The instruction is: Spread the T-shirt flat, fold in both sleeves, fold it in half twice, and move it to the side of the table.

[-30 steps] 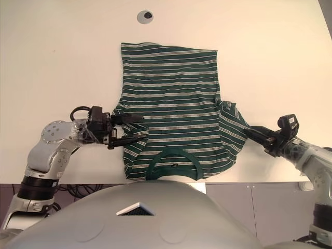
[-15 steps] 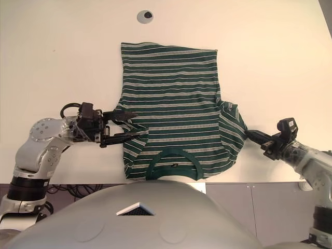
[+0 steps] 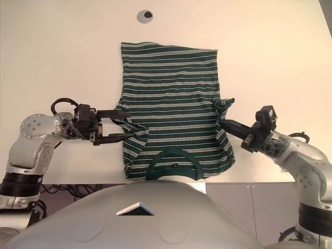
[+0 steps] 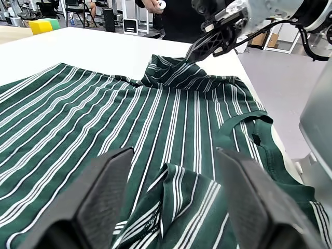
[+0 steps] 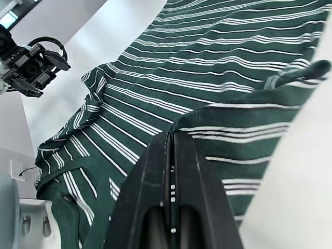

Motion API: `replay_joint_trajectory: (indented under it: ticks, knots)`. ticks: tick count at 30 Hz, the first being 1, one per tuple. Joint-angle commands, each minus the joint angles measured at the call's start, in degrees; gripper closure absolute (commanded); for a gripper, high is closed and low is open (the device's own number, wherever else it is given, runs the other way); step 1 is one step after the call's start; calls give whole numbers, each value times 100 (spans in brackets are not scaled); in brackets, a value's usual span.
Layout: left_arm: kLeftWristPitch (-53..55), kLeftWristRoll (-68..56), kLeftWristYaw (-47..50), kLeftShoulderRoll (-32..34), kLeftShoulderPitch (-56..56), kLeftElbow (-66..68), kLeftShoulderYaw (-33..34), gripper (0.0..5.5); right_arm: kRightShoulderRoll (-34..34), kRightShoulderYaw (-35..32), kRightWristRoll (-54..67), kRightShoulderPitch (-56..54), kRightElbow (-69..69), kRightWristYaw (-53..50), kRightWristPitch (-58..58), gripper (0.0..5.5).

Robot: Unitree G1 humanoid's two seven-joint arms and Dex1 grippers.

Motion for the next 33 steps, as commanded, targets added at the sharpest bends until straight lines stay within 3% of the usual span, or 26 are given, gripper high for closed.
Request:
replay_joint_trajectory:
  ticks: [1,10,17,22,26,29,33]
  knots:
    - [-95,79,-66,83,-93,99,-11,259,183,416,-195,-263,-19,-250,23,547]
    - [-460,398,-242,419,88,86,41,259,387,1229,-356,-771,70,-438,40,547]
    - [-772,661,-868,1624,1132,-502,280,259,306,1193,-342,-772,7,-348,35,424]
    - [-1752,1686,-595,1752,1230,-312,13,259,-93,863,-348,-462,-98,188,-210,339]
    - [-2542,2060,-349,1619,1138,-325,-144,259,-649,299,-985,446,-220,1609,-1868,273]
    - [-3898,2761,53,1410,1010,205,-441,259,-1150,154,-2187,1311,529,2426,-3609,273]
    - [-5201,3128,471,1384,968,771,-629,259,-1159,51,-3033,2013,1047,2590,-4874,273]
